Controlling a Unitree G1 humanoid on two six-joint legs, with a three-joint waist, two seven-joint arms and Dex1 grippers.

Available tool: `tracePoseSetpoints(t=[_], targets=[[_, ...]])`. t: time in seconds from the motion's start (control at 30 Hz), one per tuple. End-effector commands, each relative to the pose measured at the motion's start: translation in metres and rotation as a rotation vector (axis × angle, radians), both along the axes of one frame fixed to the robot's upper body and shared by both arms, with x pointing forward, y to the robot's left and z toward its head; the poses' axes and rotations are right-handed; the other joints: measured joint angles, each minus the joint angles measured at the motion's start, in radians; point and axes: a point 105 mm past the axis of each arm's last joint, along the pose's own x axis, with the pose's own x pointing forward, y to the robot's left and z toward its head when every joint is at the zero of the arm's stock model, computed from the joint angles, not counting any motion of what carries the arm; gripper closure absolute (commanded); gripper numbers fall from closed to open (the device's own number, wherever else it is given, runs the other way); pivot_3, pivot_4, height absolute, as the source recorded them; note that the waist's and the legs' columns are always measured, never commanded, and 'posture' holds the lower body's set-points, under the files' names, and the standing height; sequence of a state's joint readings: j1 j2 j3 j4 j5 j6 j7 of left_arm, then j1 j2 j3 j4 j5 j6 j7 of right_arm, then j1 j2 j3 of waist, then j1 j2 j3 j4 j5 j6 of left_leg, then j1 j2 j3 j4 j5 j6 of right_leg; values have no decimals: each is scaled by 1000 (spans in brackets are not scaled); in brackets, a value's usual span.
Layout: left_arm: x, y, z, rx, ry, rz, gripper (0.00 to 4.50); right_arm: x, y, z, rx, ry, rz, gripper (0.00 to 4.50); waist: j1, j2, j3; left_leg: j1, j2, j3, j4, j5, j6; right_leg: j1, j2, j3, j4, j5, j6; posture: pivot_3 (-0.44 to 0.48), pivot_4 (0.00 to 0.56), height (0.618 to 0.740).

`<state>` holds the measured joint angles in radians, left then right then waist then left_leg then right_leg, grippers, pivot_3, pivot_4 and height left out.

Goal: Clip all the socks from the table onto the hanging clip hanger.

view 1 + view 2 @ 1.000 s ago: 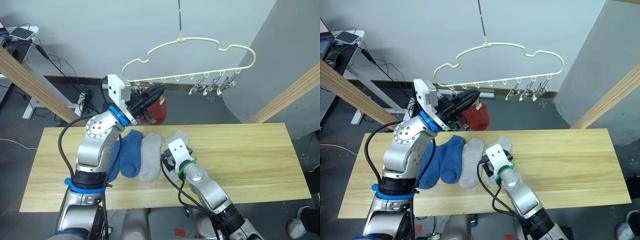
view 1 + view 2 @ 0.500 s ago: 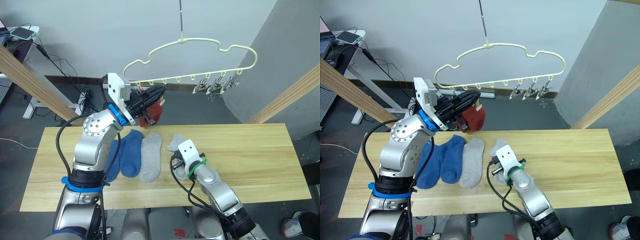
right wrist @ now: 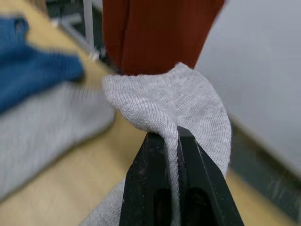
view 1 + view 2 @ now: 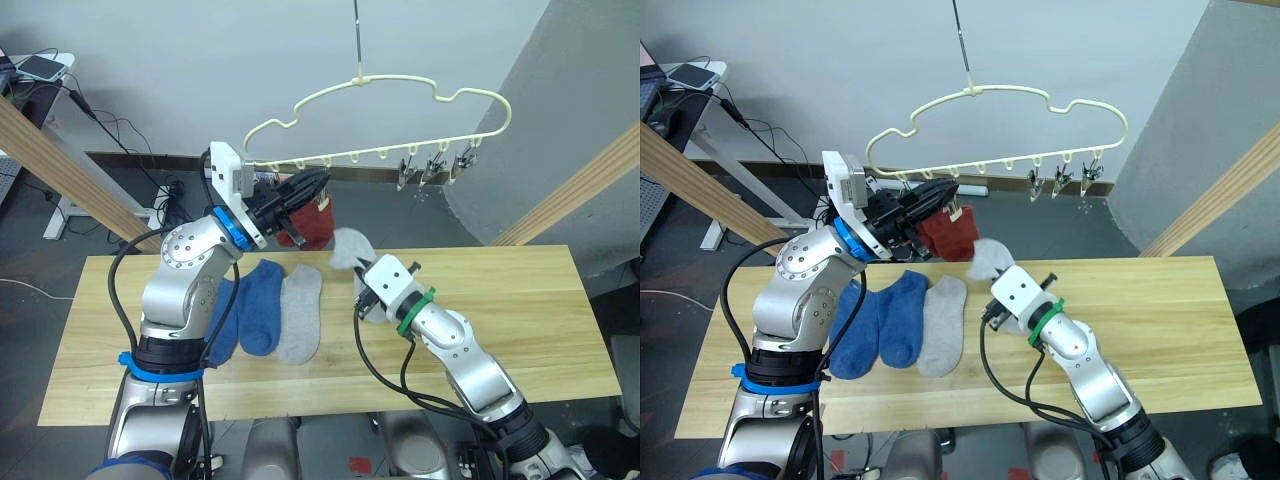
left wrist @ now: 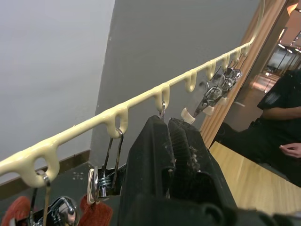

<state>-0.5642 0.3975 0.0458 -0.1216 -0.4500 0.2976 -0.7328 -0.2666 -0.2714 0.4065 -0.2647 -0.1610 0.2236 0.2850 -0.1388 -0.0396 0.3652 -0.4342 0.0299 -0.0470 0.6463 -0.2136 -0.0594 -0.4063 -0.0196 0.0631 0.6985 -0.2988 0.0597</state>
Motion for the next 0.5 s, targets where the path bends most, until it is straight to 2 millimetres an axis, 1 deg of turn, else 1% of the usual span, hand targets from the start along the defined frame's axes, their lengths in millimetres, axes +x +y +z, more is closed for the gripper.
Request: tracePoseSetpoints(t=[0.03, 0.13, 0.3, 0.5], targets=[[-6, 0, 14, -10, -54, -17, 4500, -9, 5, 26, 29, -168, 56, 4464, 0, 0, 0, 0, 0, 0, 0, 0, 0, 0, 0, 0, 0, 0, 0, -249, 353, 732], [-7, 0, 14, -9, -51, -18, 4500, -11, 6, 30, 59, -215, 69, 4464, 0, 0, 0, 0, 0, 0, 0, 0, 0, 0, 0, 1, -1, 0, 0, -250, 351, 732], [-7, 0, 14, -10, -46, -17, 4500, -17, 13, 32, 148, -230, 91, 4464, 0, 0, 0, 0, 0, 0, 0, 0, 0, 0, -1, 0, 0, 0, 0, -252, 350, 732], [-6, 0, 14, -10, -44, -15, 4500, -21, 20, 34, 196, -235, 96, 4464, 0, 0, 0, 0, 1, -1, 0, 0, 0, 0, -1, 1, 0, 0, 0, -250, 347, 732]])
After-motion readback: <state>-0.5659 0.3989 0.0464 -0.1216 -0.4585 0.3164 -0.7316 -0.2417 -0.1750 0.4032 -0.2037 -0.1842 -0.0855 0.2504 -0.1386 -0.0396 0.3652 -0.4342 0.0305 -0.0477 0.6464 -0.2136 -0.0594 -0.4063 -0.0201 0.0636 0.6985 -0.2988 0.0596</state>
